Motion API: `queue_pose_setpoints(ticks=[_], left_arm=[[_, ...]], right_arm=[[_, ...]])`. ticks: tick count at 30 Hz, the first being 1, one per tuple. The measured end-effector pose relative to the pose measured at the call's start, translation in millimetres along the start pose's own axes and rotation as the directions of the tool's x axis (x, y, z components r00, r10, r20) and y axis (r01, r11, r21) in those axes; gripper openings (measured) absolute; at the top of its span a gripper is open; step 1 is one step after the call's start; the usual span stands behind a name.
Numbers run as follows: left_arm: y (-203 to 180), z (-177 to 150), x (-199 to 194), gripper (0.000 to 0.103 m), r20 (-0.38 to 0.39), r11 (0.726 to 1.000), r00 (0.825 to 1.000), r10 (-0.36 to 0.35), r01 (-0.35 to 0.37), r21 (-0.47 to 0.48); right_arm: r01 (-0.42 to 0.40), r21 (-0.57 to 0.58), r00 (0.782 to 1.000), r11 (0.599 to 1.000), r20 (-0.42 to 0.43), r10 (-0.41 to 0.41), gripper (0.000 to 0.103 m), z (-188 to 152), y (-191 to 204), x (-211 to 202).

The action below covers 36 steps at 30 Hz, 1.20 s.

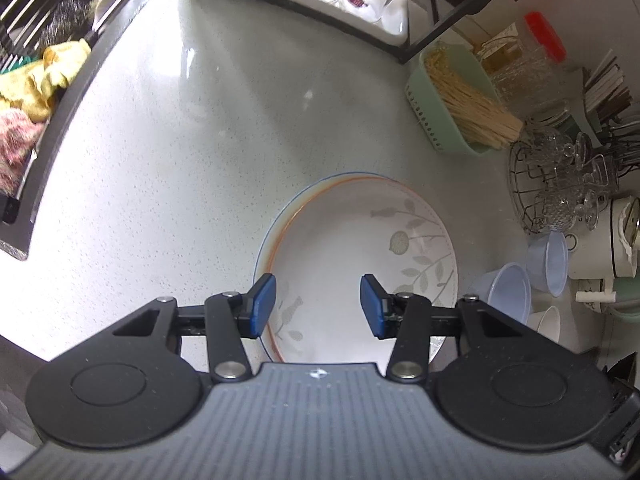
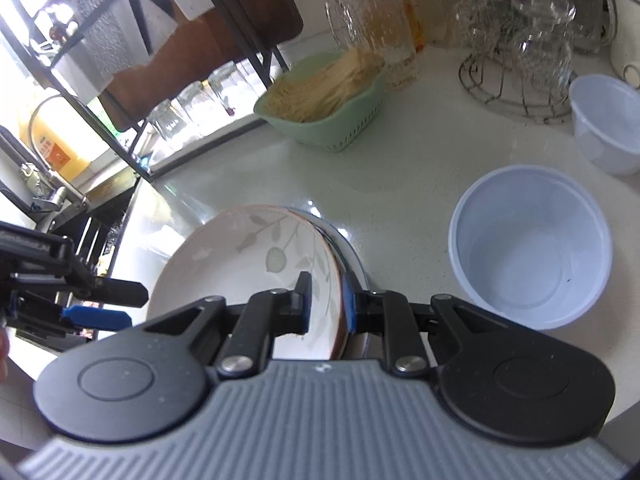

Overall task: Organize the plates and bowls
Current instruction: 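Open both grippers and lift them off the leaf-print plate rim, then move both grippers toward the light blue plastic bowl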

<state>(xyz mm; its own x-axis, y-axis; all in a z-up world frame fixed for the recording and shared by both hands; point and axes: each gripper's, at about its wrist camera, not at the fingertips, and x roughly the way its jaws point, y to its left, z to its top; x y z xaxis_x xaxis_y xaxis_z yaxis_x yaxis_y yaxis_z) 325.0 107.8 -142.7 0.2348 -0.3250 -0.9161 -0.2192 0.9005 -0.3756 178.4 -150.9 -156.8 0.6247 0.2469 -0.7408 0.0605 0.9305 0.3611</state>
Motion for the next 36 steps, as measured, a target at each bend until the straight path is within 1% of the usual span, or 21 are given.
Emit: queue_pose_setpoints(ticks=[5, 9, 12, 14, 18, 21, 24, 26, 30, 31, 33, 34, 36], left_arm=[[-22, -5, -28, 0.052, 0.099, 0.991, 0.995, 0.010, -0.023, 0.132], [-39, -9, -50, 0.052, 0.170, 0.965, 0.986, 0.002, -0.046, 0.258], [-48, -10, -63, 0.052, 0.208, 0.944, 0.978, -0.018, -0.052, 0.326], [-50, -11, -71, 0.052, 0.231, 0.932, 0.973, -0.029, -0.057, 0.357], [-51, -15, -91, 0.052, 0.298, 0.912, 0.953, -0.058, -0.071, 0.405], [-51, -18, -103, 0.052, 0.333, 0.893, 0.940, -0.075, -0.085, 0.441], [-51, -23, -111, 0.052, 0.335, 0.875, 0.938, -0.092, -0.084, 0.477], [-50, -27, -113, 0.052, 0.322, 0.868, 0.941, -0.104, -0.072, 0.492], [-54, -42, -106, 0.052, 0.288, 0.836, 0.949, -0.129, -0.052, 0.546], [-55, -45, -102, 0.052, 0.279, 0.833, 0.952, -0.123, -0.054, 0.550], [-56, -50, -93, 0.052, 0.267, 0.840, 0.957, -0.111, -0.054, 0.541], [-58, -53, -87, 0.052, 0.260, 0.847, 0.960, -0.106, -0.050, 0.529], [-62, -58, -80, 0.052, 0.243, 0.857, 0.963, -0.113, -0.029, 0.514]], right_arm=[[0.004, -0.010, 0.997, 1.000, 0.074, -0.003, 0.020, 9, 11, -26], [0.003, -0.008, 0.992, 1.000, 0.127, -0.002, 0.020, 17, 22, -45], [0.016, -0.004, 0.986, 1.000, 0.164, -0.015, 0.020, 23, 32, -60], [0.022, 0.001, 0.982, 1.000, 0.185, -0.022, 0.020, 25, 38, -70], [0.043, 0.001, 0.972, 0.999, 0.229, -0.042, 0.020, 28, 54, -89], [0.066, 0.000, 0.966, 0.998, 0.251, -0.064, 0.020, 26, 65, -101], [0.085, 0.009, 0.963, 0.996, 0.257, -0.085, 0.020, 21, 74, -110], [0.097, 0.015, 0.963, 0.995, 0.252, -0.098, 0.020, 16, 78, -114], [0.125, 0.038, 0.962, 0.991, 0.240, -0.130, 0.020, 6, 80, -123], [0.132, 0.040, 0.961, 0.990, 0.240, -0.138, 0.020, 3, 79, -124], [0.138, 0.049, 0.961, 0.989, 0.235, -0.145, 0.020, -1, 73, -126], [0.140, 0.057, 0.962, 0.988, 0.226, -0.150, 0.020, -2, 68, -127], [0.151, 0.066, 0.965, 0.986, 0.205, -0.161, 0.020, -5, 58, -127]])
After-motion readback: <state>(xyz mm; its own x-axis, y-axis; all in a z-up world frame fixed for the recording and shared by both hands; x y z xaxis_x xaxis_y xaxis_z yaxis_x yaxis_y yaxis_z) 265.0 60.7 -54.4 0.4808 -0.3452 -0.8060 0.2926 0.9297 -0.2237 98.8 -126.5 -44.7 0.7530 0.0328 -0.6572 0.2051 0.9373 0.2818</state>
